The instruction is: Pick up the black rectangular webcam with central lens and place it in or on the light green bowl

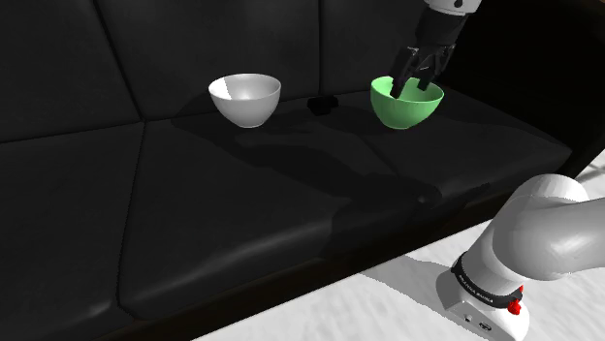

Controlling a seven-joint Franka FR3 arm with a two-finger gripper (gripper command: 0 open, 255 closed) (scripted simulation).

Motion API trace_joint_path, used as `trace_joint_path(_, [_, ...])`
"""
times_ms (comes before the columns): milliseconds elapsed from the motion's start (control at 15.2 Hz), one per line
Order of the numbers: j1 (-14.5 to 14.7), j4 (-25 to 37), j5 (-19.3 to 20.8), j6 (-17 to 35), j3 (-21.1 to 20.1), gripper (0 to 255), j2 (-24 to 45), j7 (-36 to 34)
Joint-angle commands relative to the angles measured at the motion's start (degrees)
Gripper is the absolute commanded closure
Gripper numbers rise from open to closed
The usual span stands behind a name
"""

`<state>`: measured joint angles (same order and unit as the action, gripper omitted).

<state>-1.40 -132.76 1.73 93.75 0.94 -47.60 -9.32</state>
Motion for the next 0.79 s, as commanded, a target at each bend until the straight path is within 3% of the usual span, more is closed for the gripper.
trace_joint_path(0, [0.0,0.0,0.0,0.0,0.0,0,0.0,0.0])
trace_joint_path(726, [0.3,12.2,-0.3,11.0,-2.4,0,24.2,-3.5])
